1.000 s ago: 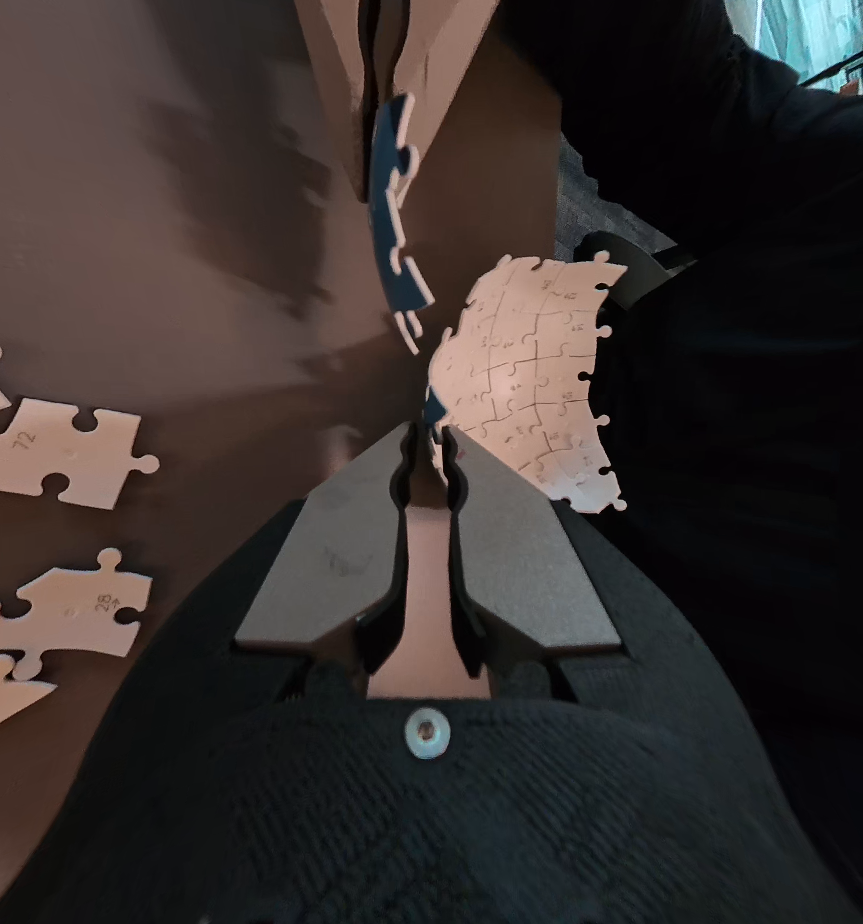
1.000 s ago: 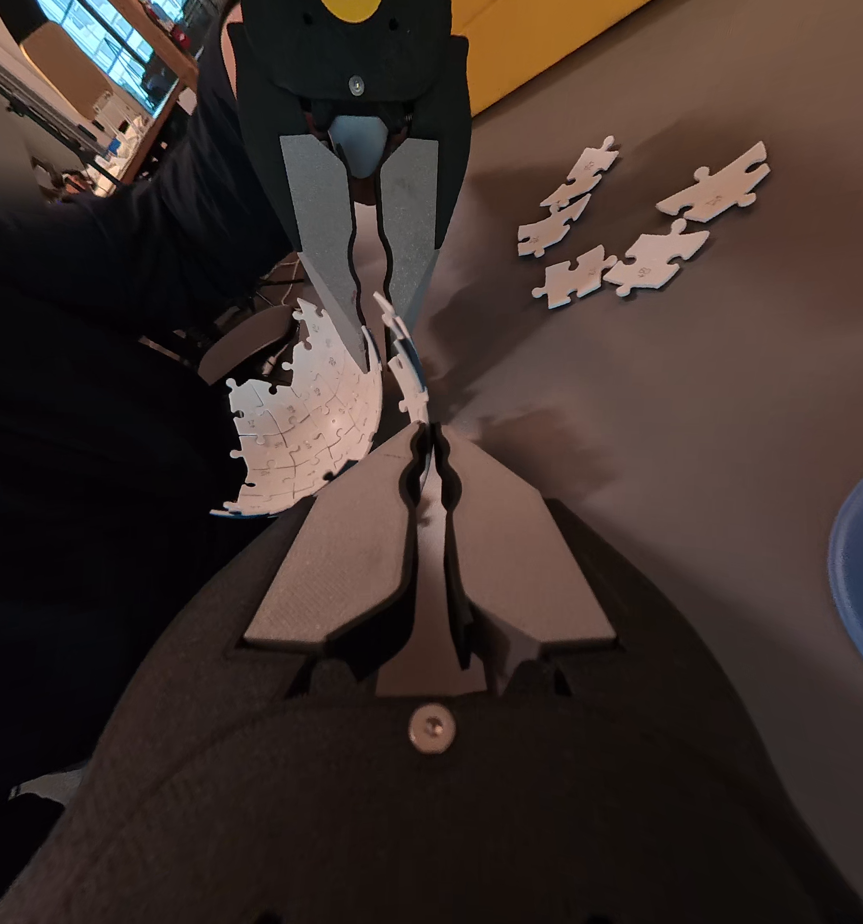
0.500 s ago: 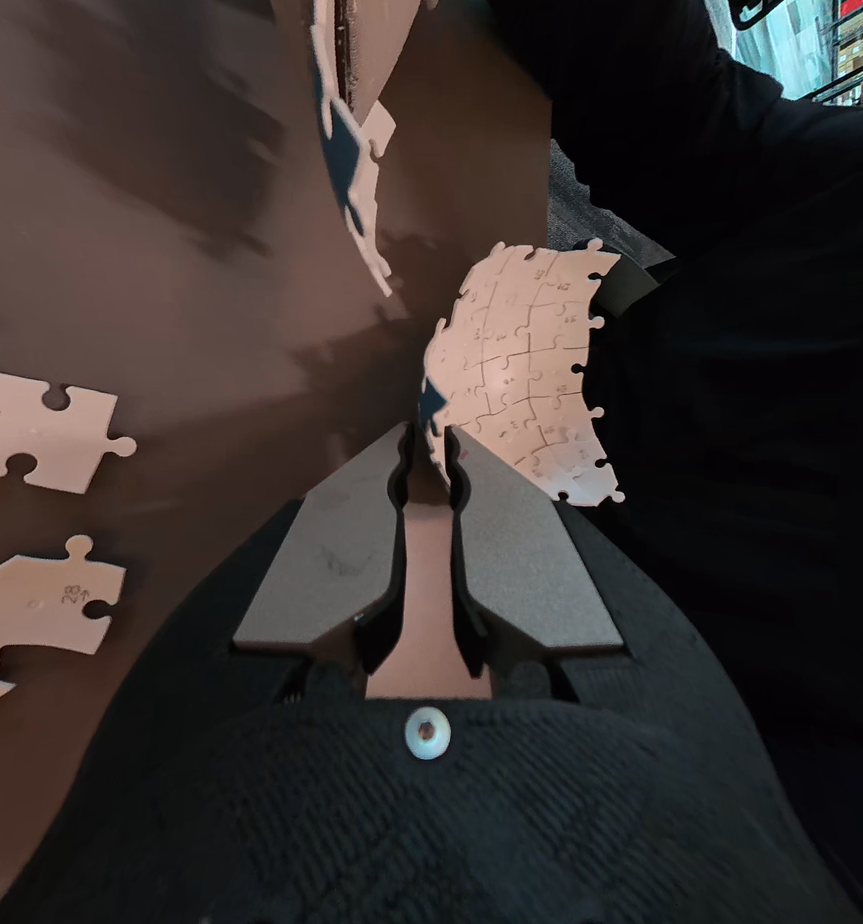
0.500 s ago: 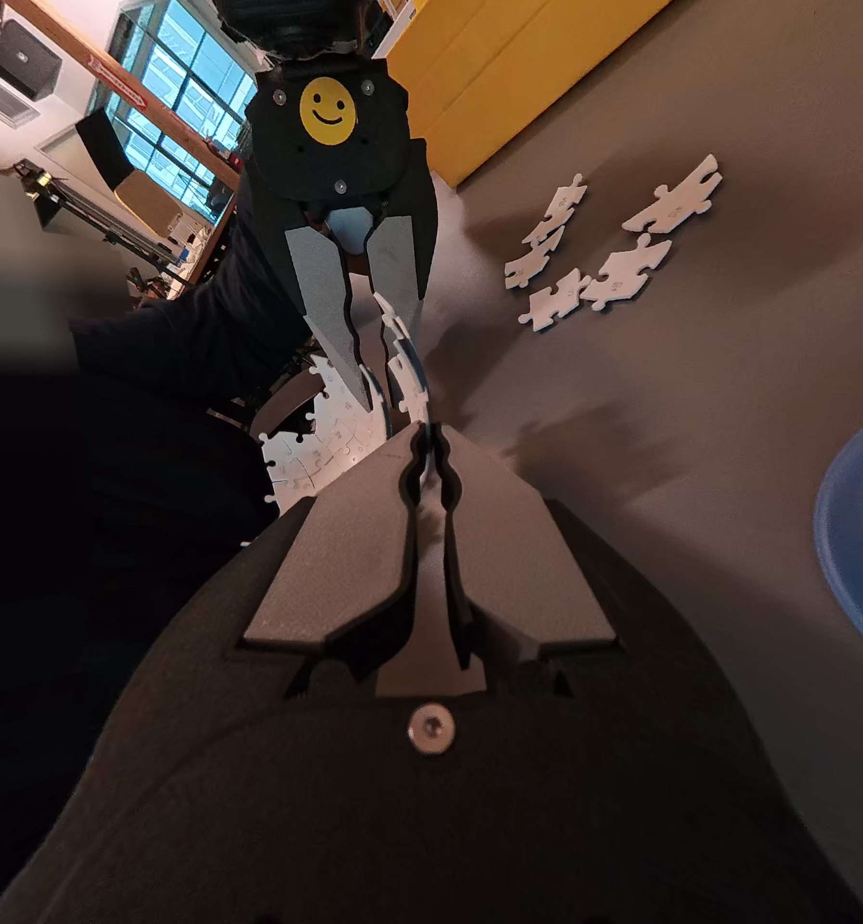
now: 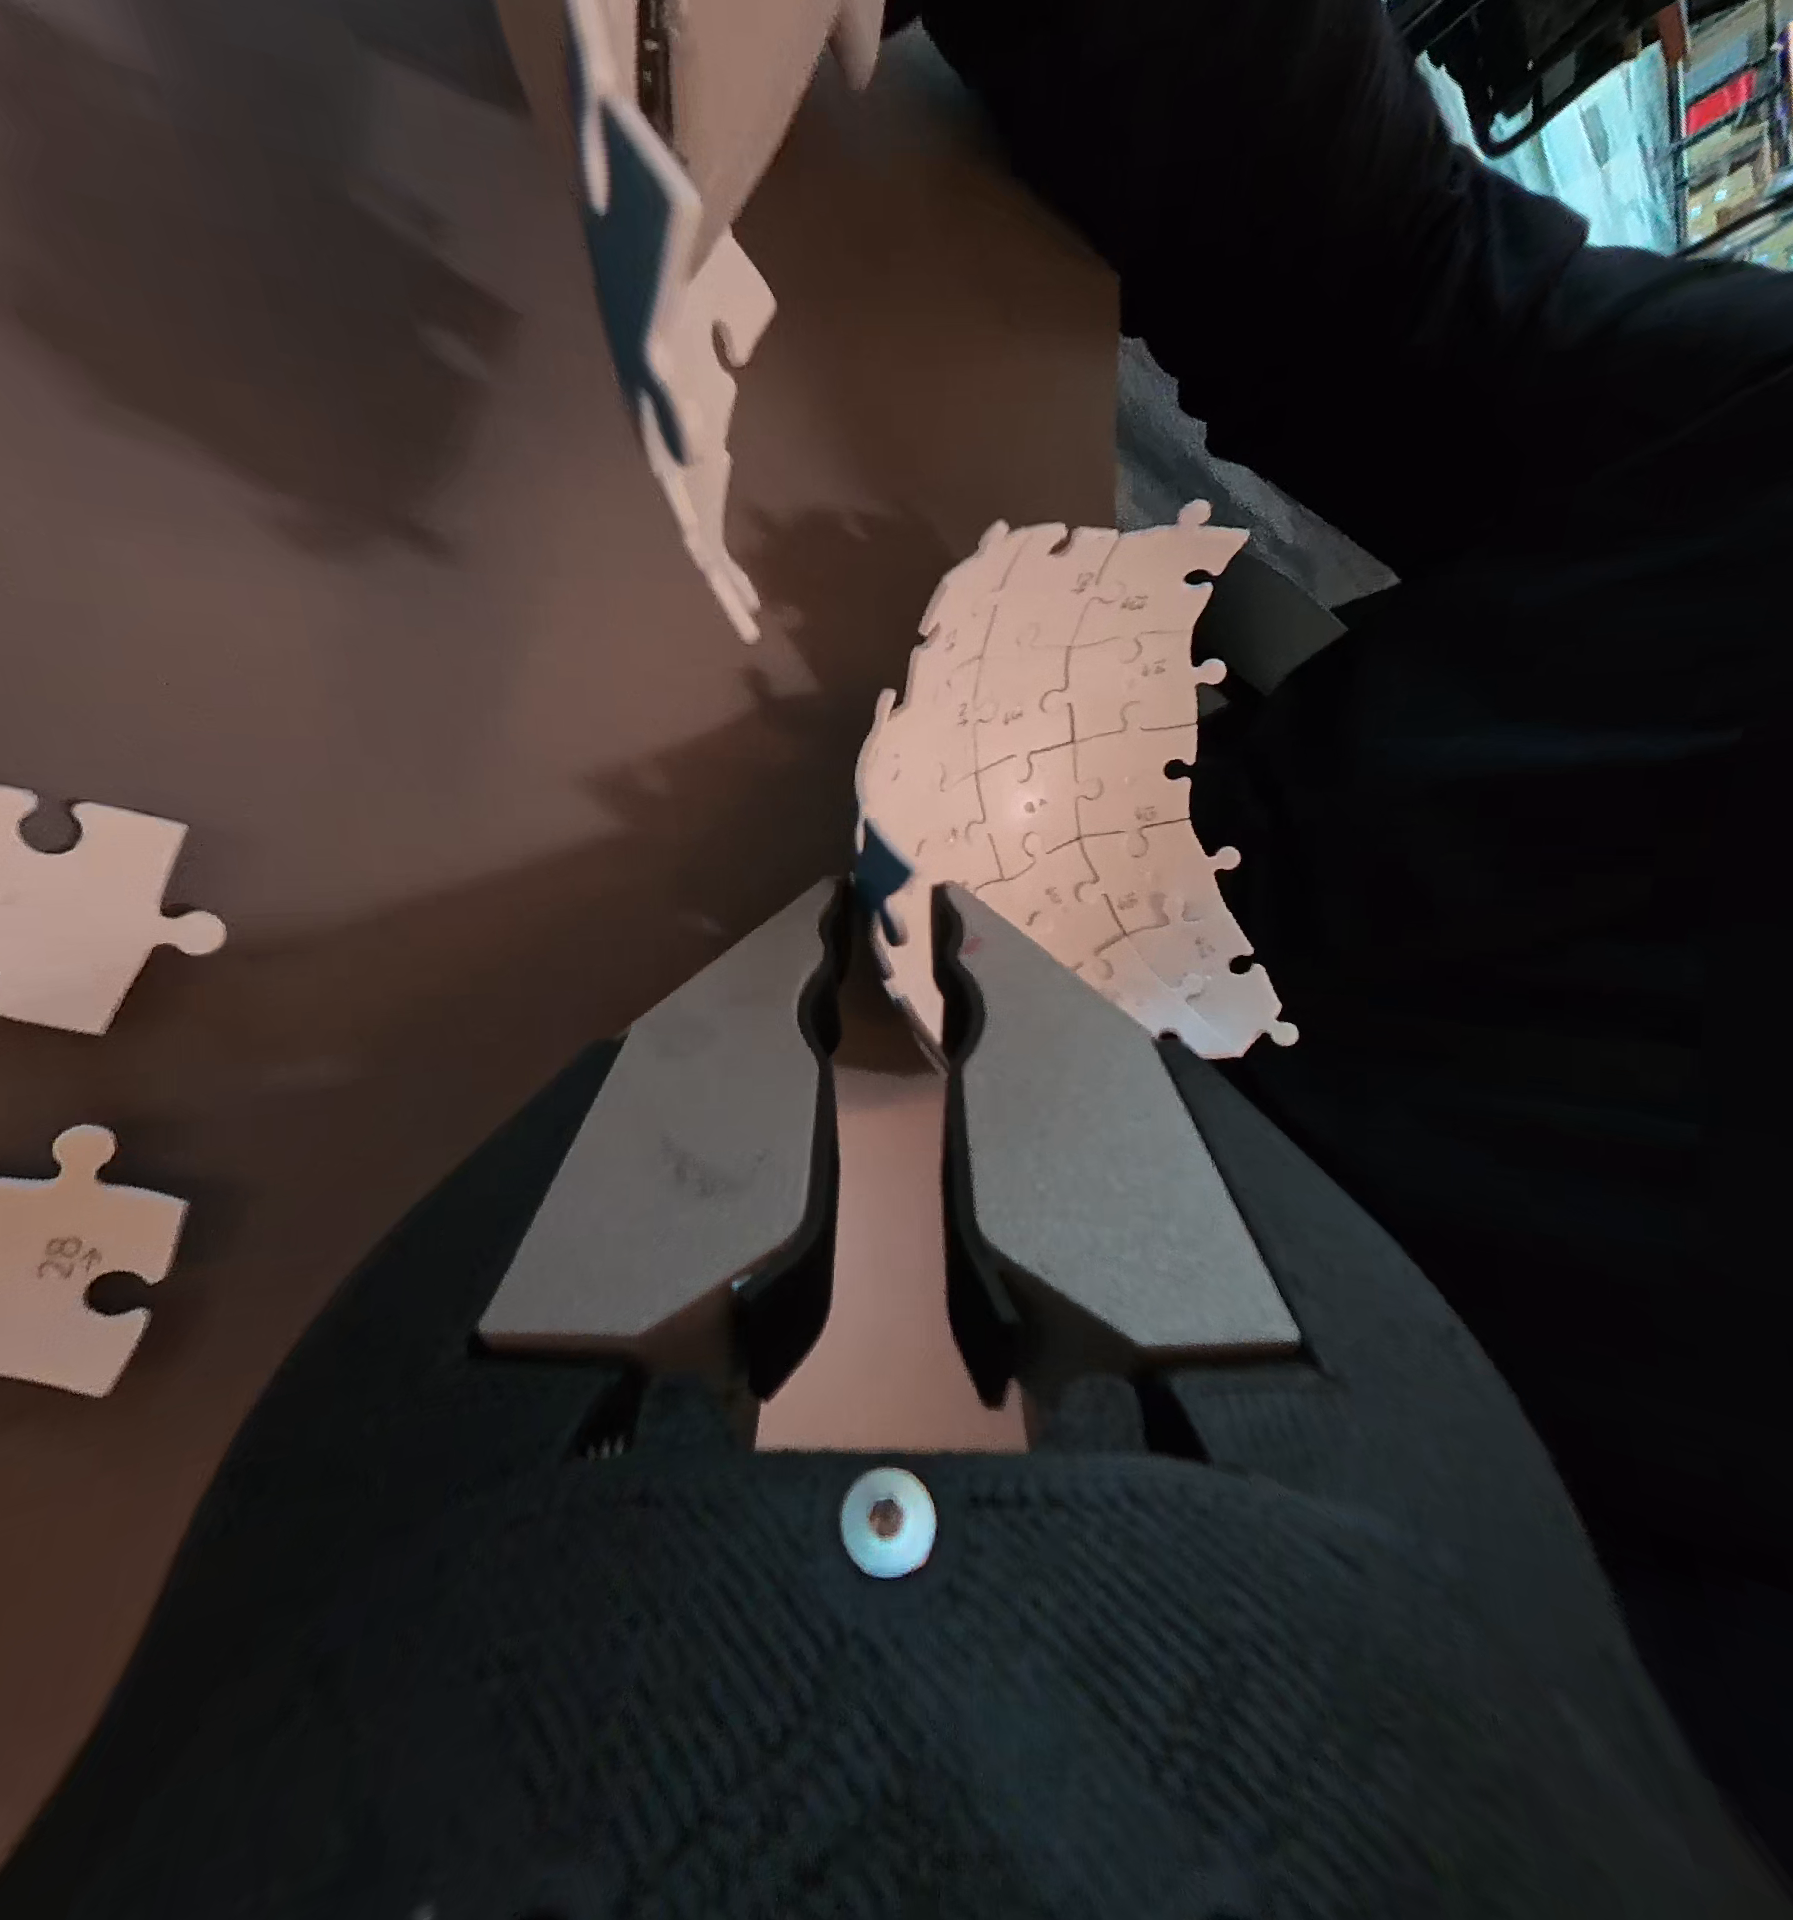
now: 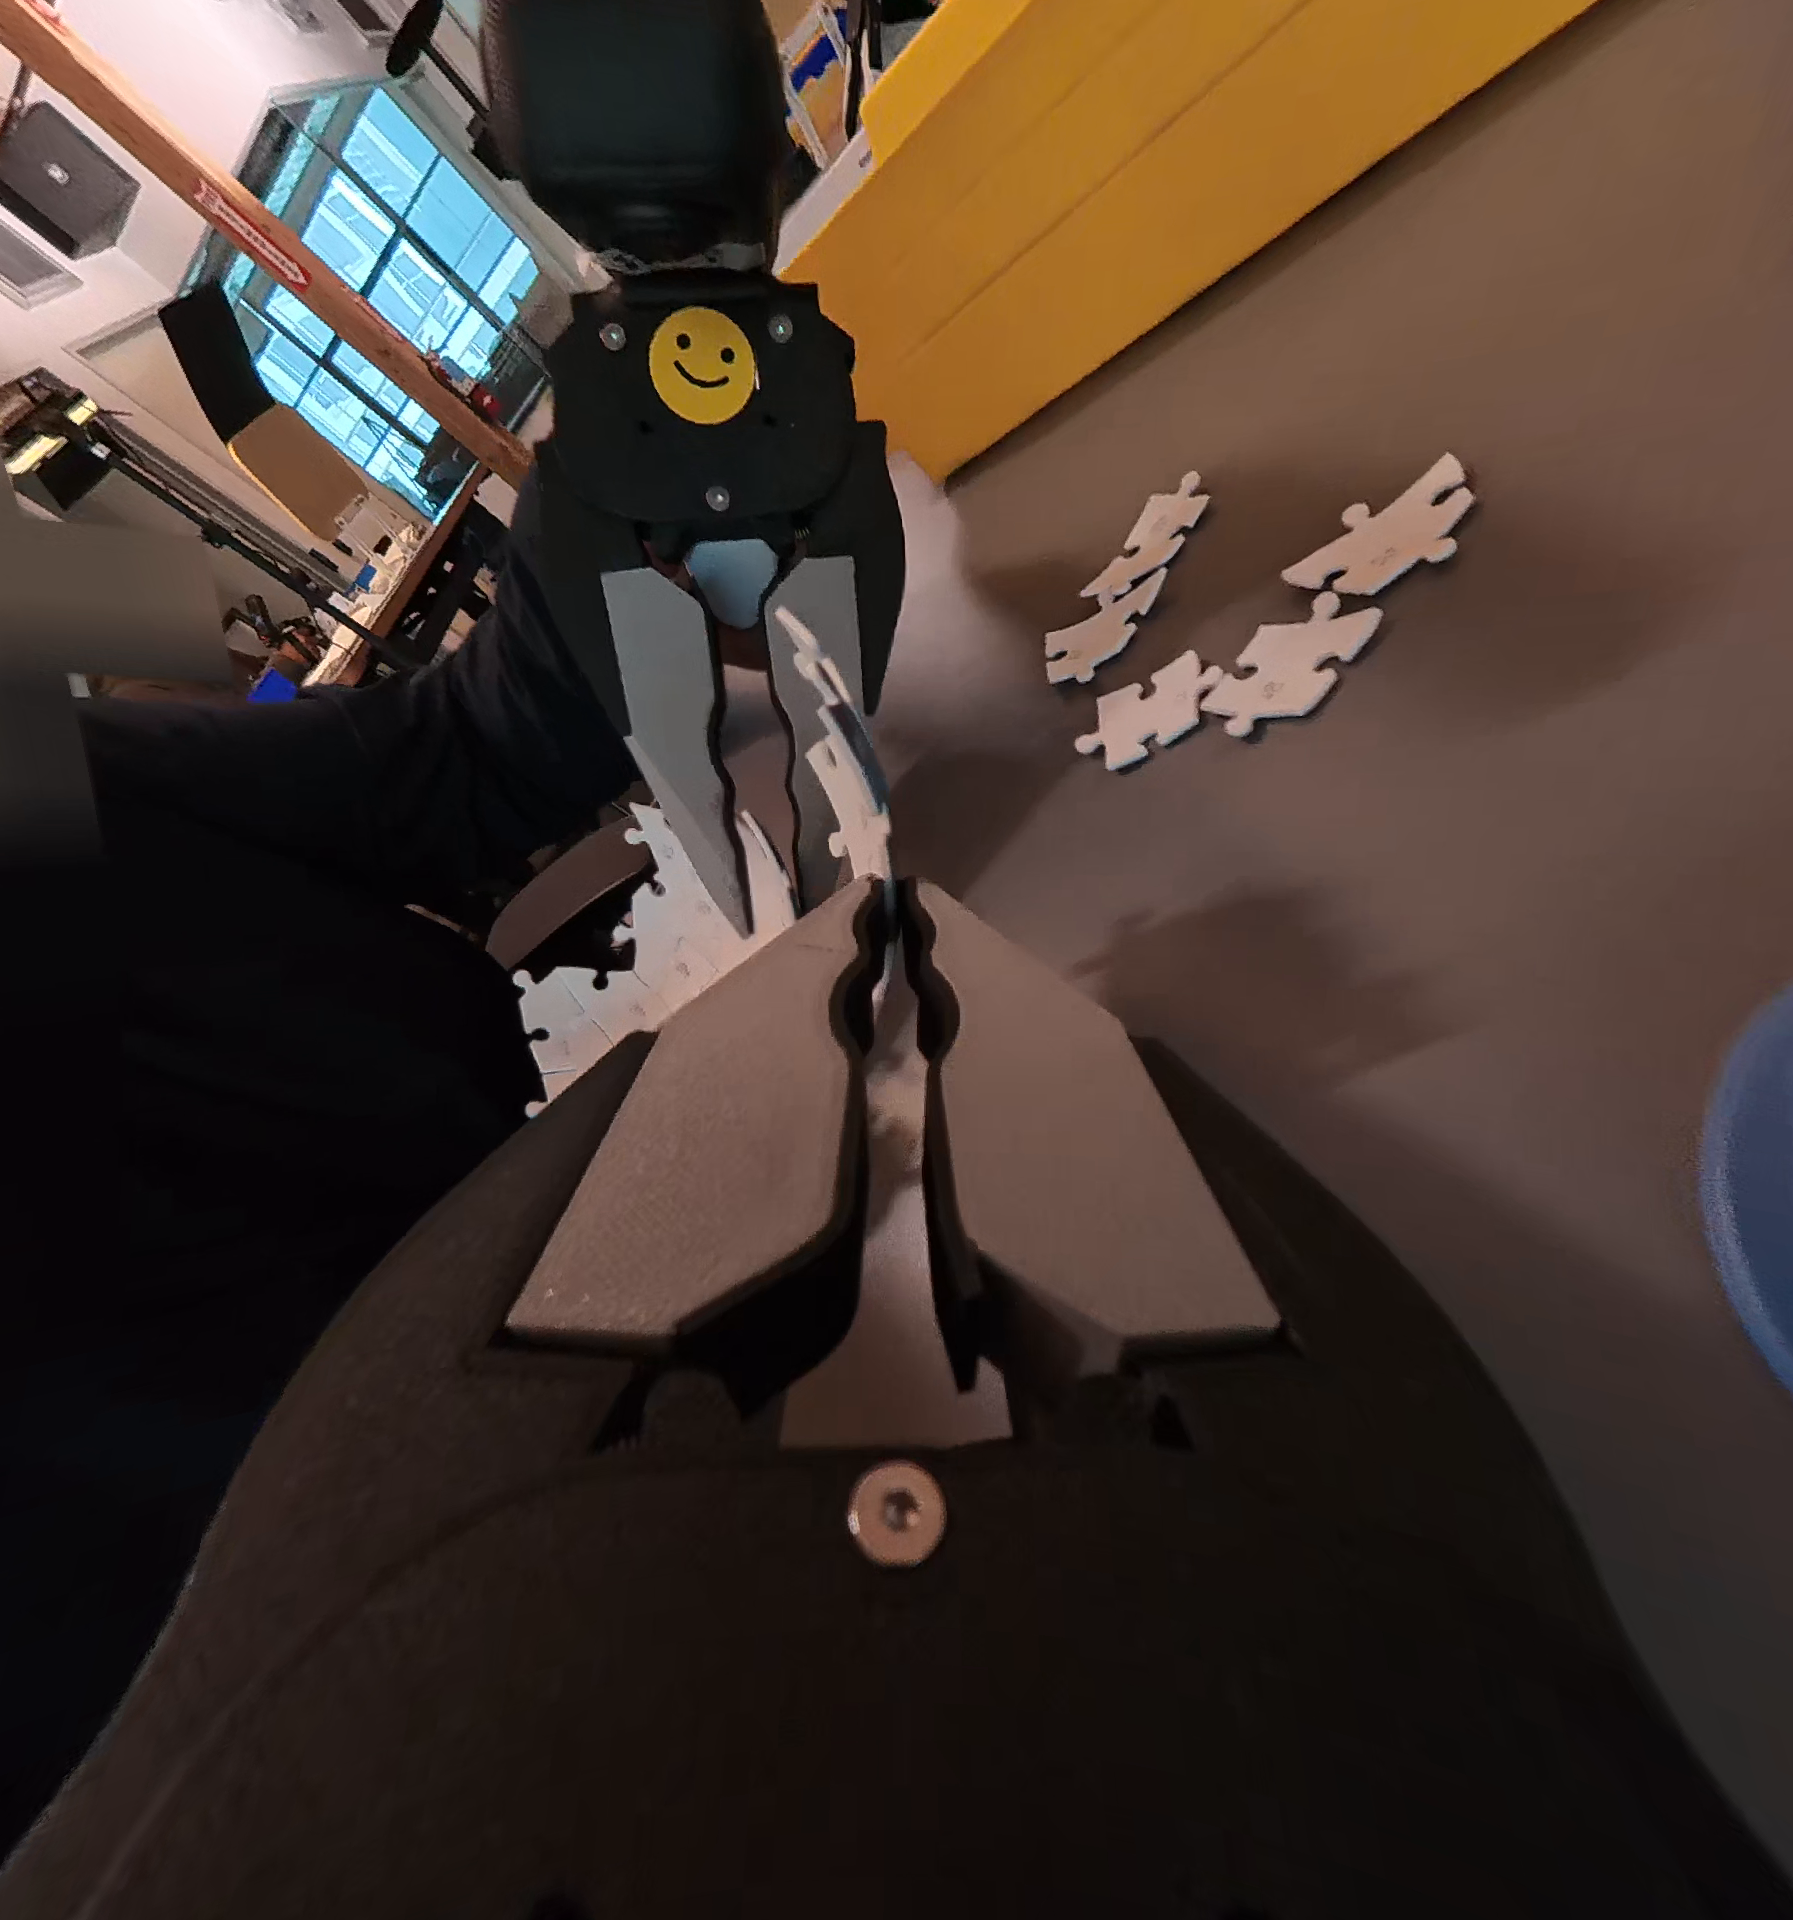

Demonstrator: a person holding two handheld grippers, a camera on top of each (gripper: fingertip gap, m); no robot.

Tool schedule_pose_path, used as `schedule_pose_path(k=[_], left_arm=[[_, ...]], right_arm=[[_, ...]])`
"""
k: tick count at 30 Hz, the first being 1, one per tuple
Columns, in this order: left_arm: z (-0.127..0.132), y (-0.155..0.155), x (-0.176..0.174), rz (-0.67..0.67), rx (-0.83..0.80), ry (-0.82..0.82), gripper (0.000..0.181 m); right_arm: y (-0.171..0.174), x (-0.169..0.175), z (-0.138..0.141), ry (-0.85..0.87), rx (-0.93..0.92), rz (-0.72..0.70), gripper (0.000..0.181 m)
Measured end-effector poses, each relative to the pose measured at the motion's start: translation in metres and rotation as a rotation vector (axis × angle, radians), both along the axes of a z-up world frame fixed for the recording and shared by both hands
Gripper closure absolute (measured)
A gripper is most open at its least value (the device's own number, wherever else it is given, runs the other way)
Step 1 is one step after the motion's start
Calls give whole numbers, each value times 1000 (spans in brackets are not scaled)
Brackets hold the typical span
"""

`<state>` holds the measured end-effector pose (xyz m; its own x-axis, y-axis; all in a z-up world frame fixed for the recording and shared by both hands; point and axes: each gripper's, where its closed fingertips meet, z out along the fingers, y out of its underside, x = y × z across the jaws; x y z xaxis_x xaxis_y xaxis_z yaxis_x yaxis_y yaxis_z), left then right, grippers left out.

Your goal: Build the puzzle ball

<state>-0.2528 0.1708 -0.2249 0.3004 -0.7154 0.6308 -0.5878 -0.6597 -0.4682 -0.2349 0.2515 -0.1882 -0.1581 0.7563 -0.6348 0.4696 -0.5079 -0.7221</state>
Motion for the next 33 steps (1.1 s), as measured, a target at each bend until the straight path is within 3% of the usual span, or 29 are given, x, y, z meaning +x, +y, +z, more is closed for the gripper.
schedule_pose_path(k=[11,16,33], left_arm=[[-5,4,-4,196,78,-67,178],[0,4,-6,269,104,-111,178],[-1,-5,-8,304,95,-130,173]], right_arm=[[-28,-12,15,148,64,-31,181],[-30,-16,5,95,138,-56,181],[-39,-21,1,77,115,-33,181]])
